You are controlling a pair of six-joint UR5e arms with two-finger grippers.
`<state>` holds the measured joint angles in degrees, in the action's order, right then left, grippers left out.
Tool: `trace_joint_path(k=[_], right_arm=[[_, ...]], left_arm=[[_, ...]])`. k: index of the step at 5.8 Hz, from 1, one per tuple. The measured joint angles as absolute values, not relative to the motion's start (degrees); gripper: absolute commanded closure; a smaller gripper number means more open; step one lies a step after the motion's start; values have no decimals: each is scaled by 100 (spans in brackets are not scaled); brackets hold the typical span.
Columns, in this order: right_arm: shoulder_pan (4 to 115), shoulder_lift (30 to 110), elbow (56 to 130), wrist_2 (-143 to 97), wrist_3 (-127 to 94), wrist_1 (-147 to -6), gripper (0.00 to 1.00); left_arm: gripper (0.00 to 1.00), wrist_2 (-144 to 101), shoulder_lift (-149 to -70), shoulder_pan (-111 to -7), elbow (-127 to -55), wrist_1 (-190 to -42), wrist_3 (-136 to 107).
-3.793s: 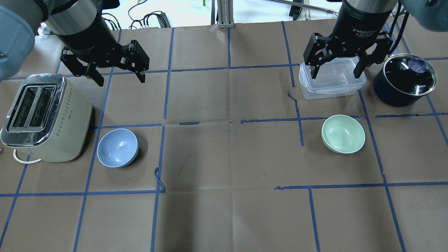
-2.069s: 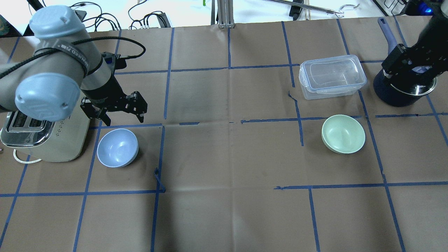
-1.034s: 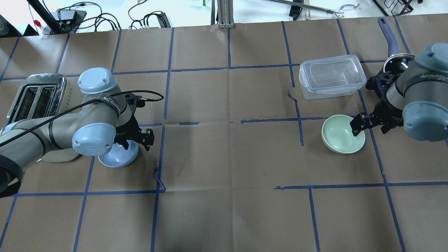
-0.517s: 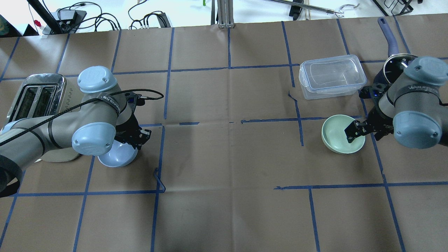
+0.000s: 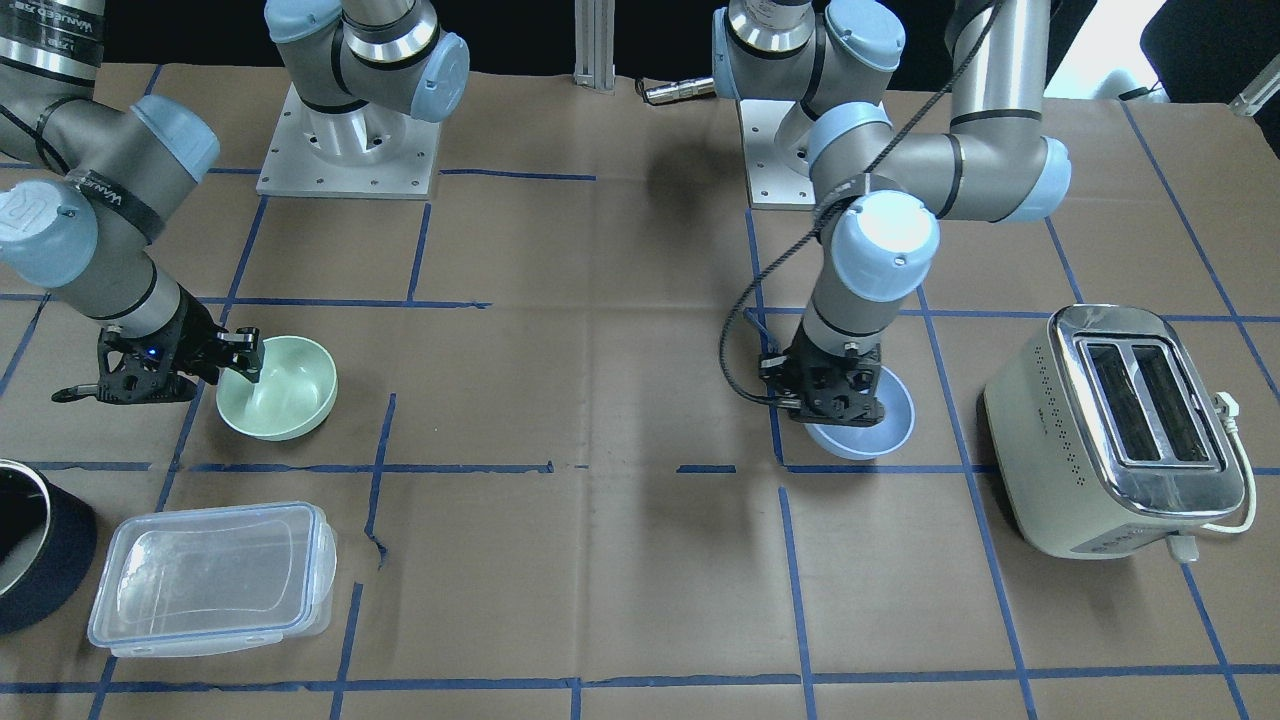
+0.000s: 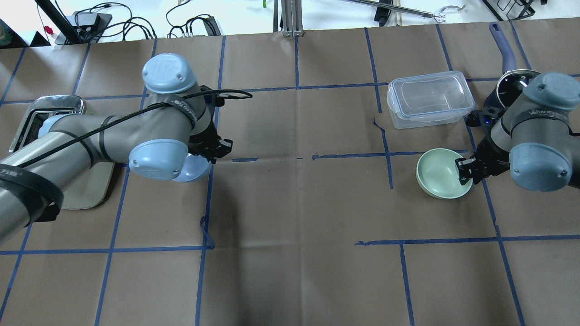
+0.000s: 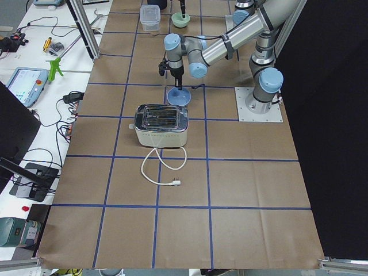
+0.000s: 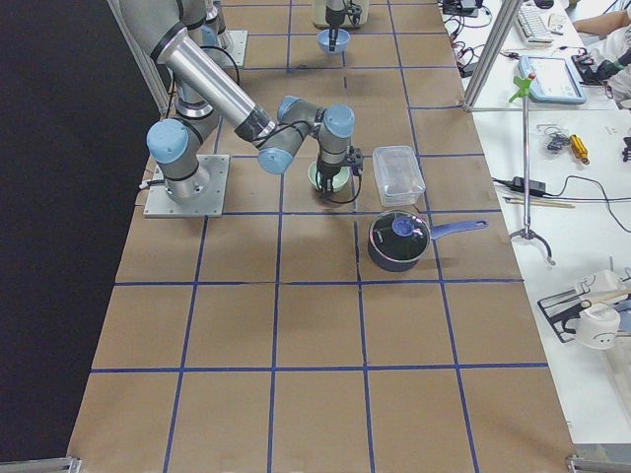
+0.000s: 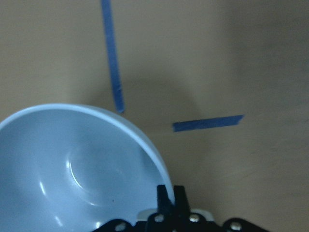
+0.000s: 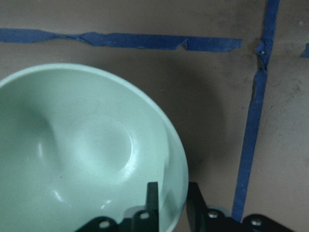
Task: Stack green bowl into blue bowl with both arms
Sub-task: 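Slide blue bowl farther from robot with left gripper while right lifts green bowl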
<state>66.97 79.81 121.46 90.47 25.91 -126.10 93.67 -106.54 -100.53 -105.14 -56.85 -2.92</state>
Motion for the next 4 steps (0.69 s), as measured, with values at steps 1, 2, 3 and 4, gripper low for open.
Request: trace_joint_path(k=[1,2,3,4], right_arm=[[6697,8011,12077,9039,2572,-12585,94],[6708,8082,11830,9039,2542,-12346,94],[6732,8224,11365,9034,2512,-11722,94],[6759,8367,10734,8992,2494,-10795,94]], left_arm=[[95,9373,-11132,-10688,-9823,-5698,-799],[95,9392,-11633,-11191,-9209,-5724,-1085],[88,9409,-11960,-11508,-8877,-5735,-1178],[79,9404,-12117,-11669,-8762,-5738,-1201]])
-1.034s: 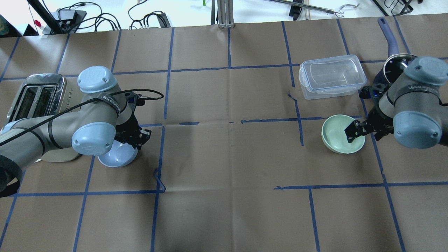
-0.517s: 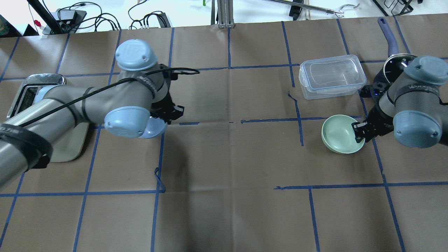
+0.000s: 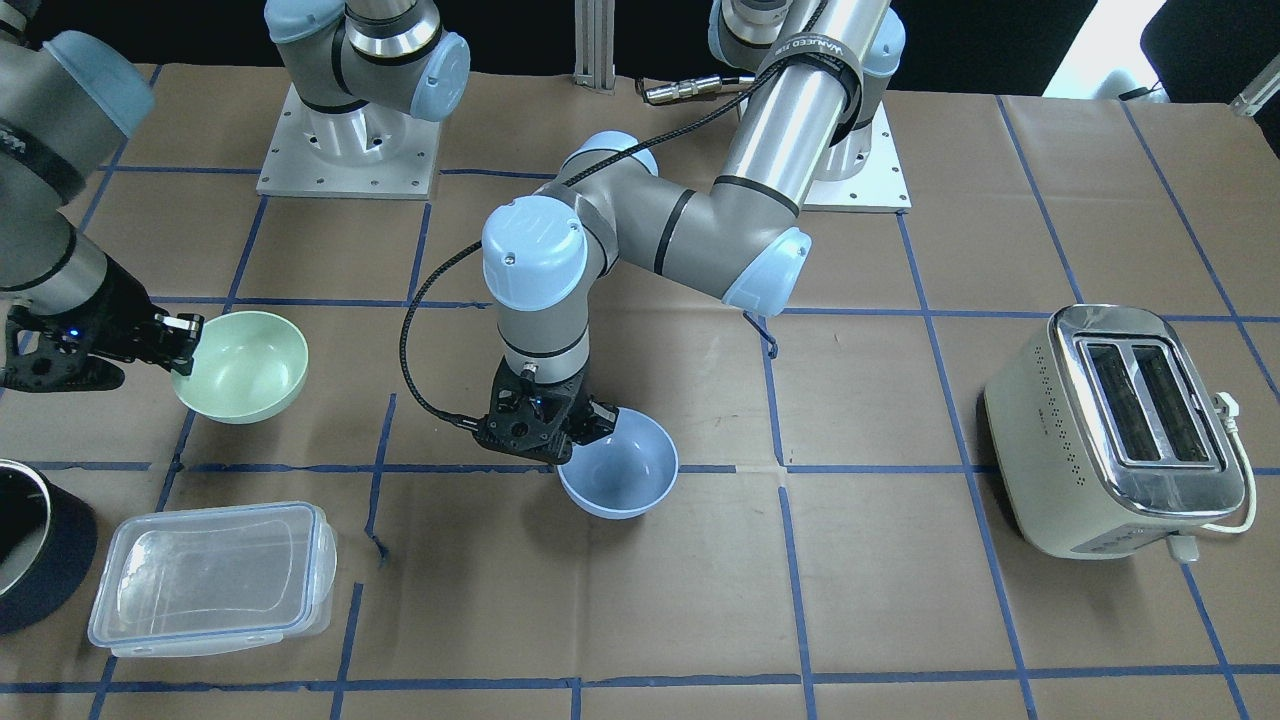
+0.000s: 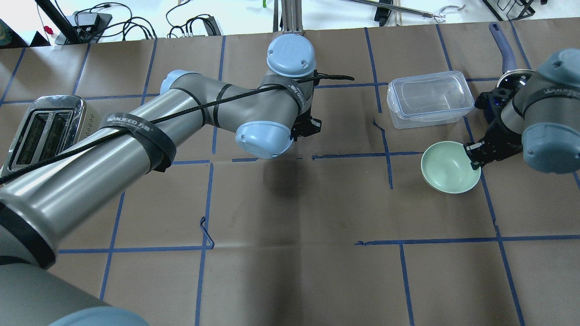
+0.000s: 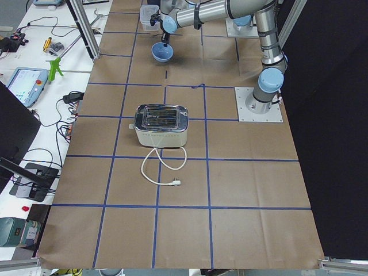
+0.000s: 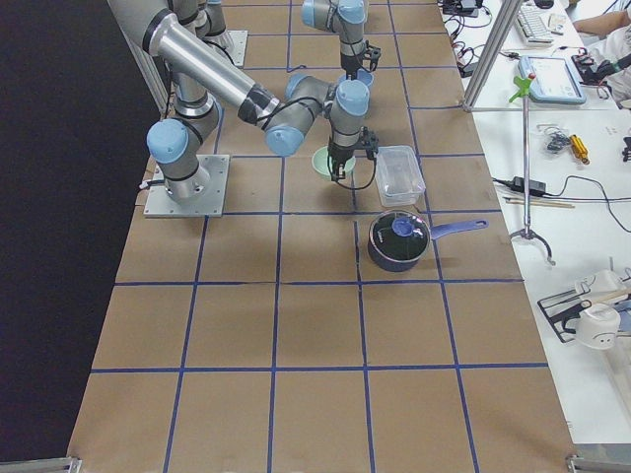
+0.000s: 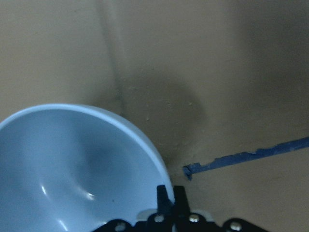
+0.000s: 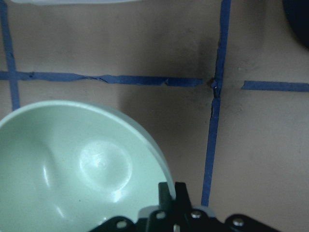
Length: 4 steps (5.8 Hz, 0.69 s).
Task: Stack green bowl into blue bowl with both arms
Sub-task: 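Slide blue bowl farther from robot with left gripper while right lifts green bowl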
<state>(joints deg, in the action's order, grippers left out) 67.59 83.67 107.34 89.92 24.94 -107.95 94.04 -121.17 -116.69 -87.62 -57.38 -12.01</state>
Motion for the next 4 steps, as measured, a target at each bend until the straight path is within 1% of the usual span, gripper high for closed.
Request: trace_joint_path(k=[1,2,3,4], right_arm=[[6777,8439,10066,8863,2489,-9835,94],[6782,8463,9460,8676,2488,-8997,94],[6785,8469,9027,8548,2460,-8447,94],[6785,8471,8803,8499,2372,-8193,94]], left_arm=[[72,9390,-12181,-11726,-8742,-5746,-1202],[32,9382,-12252,-11768,-8750,-5753,-1200],[2,9384,-12307,-11820,-8764,-5756,-1202],[2,9383,-12257,-11861,-8771,-5771,-1204]])
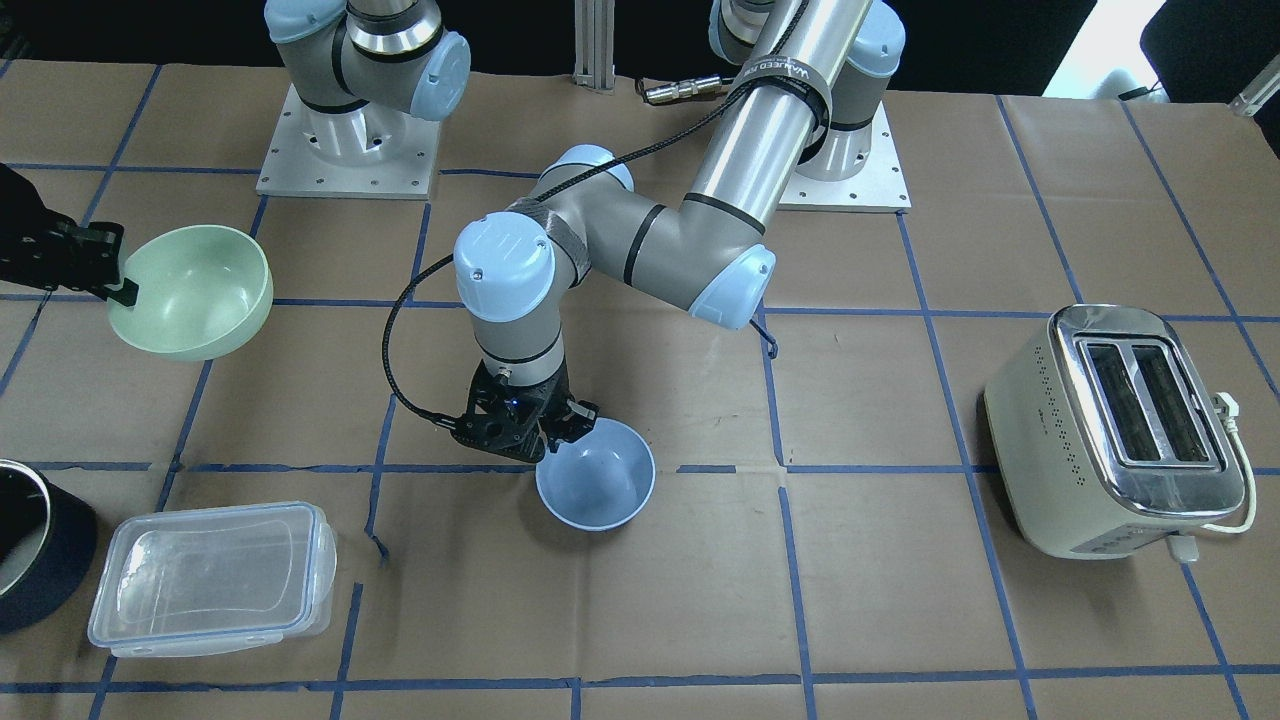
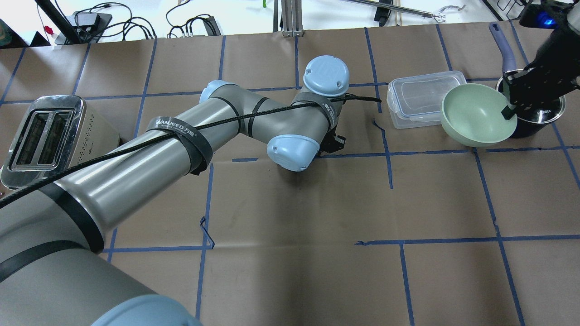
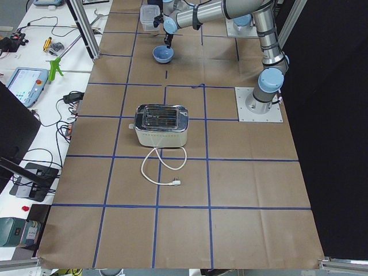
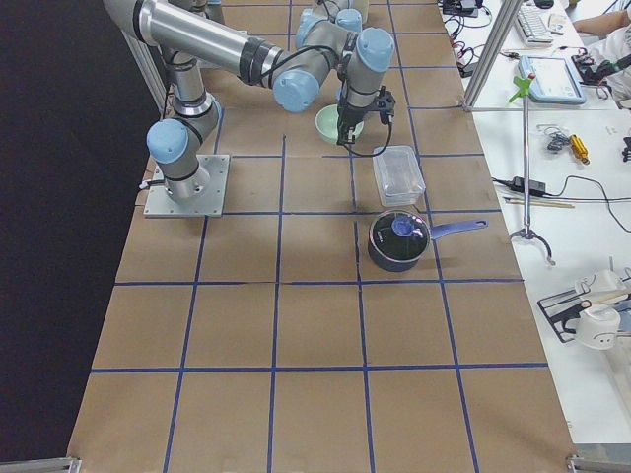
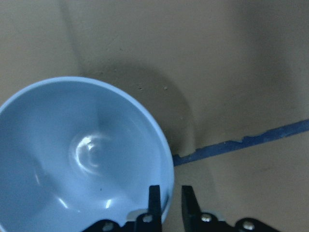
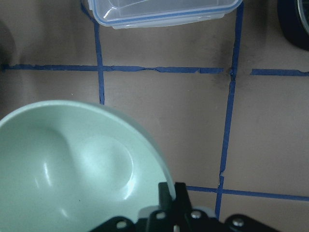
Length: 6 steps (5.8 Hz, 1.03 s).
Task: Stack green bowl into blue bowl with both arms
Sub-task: 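Slide blue bowl farther from robot with left gripper while right lifts green bowl, then release blue bowl and raise left gripper while right carries green bowl over it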
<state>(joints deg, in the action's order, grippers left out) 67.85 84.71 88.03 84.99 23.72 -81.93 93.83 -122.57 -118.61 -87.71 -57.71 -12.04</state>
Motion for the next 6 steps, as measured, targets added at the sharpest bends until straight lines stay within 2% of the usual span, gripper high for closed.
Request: trace_joint_path(k=[2,4,6], right_arm=[[6847,8457,8736,8481,2150,-8151,94],[6962,8408,8815,8474,1970,-8258,94],[7560,8328,9047,8470,1152,-8784,94]], left_arm=[[2,9377,-11817,-11737,-8678,-6184,-1171],[2,9364,-10719,-11057,-8584,-7441,-862],[2,9165,-9609,-10128,-8552,-8671,-403]])
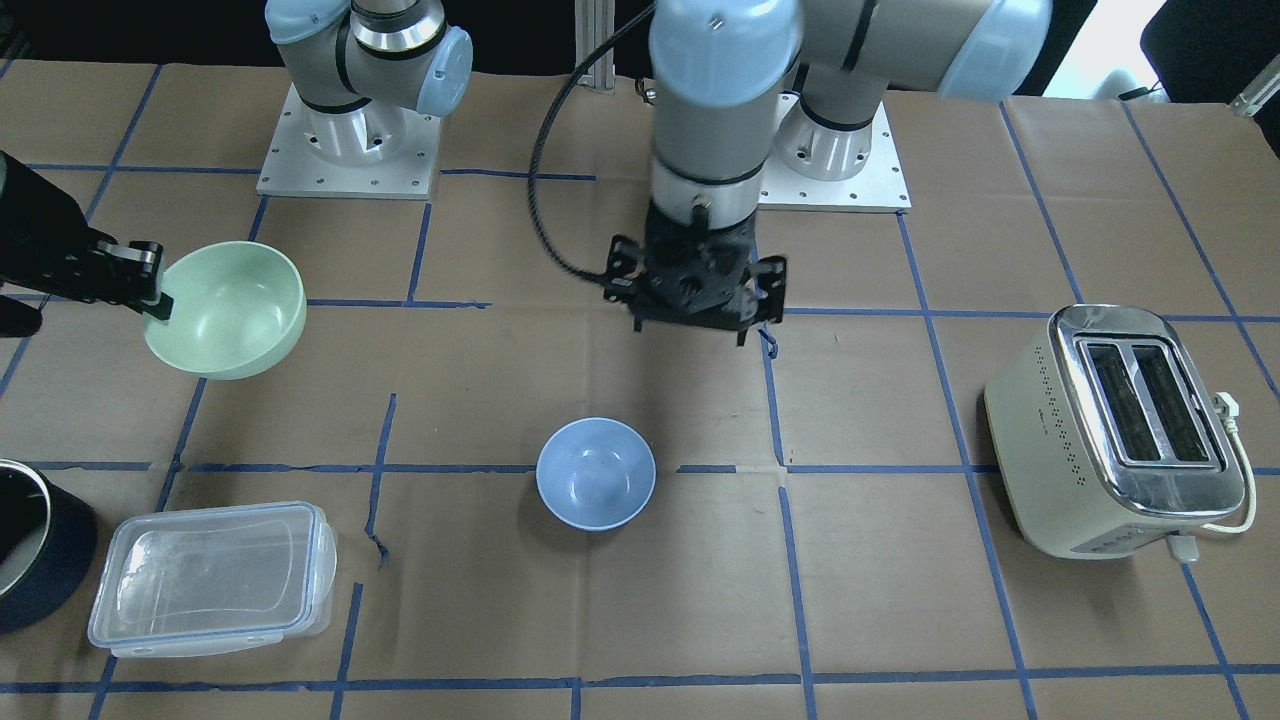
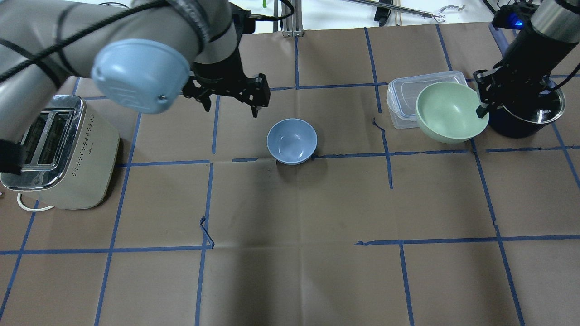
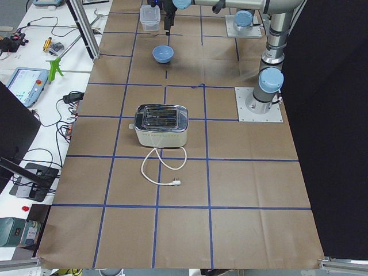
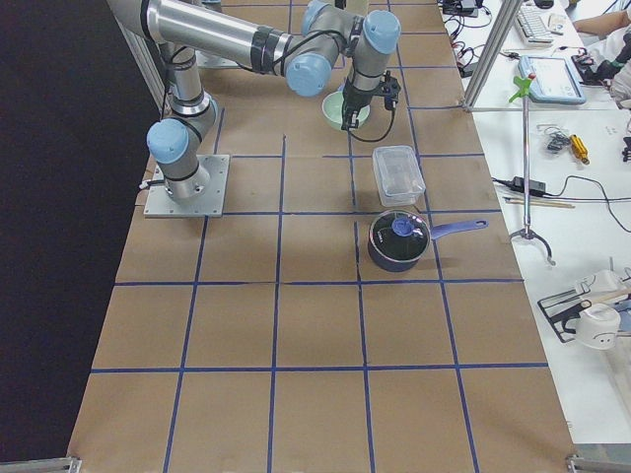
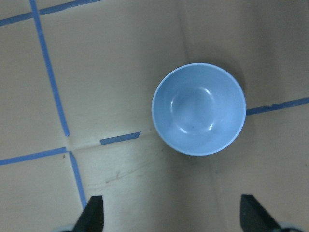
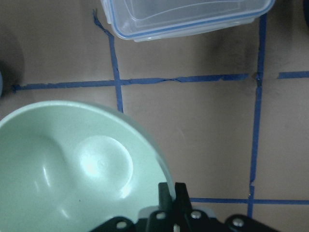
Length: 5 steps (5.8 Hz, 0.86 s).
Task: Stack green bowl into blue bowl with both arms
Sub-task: 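Release blue bowl and raise left gripper while right carries green bowl over it, then lower the green bowl into the blue bowl with the right gripper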
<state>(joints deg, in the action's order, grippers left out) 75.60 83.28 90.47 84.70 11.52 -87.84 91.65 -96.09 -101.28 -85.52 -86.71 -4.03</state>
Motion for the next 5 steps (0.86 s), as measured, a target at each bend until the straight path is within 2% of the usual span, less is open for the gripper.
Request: trace_joint_path(k=[2,5], right_arm=[[8757,8073,9092,8339,-506,-9505,94],[10440,7429,9080,8181,-3036,-10848,94]], left_arm=[[2,9024,-9262,-9593,-8642,-8912,-214],[2,9012,-9203,-9521,-8705,-8886,-174]])
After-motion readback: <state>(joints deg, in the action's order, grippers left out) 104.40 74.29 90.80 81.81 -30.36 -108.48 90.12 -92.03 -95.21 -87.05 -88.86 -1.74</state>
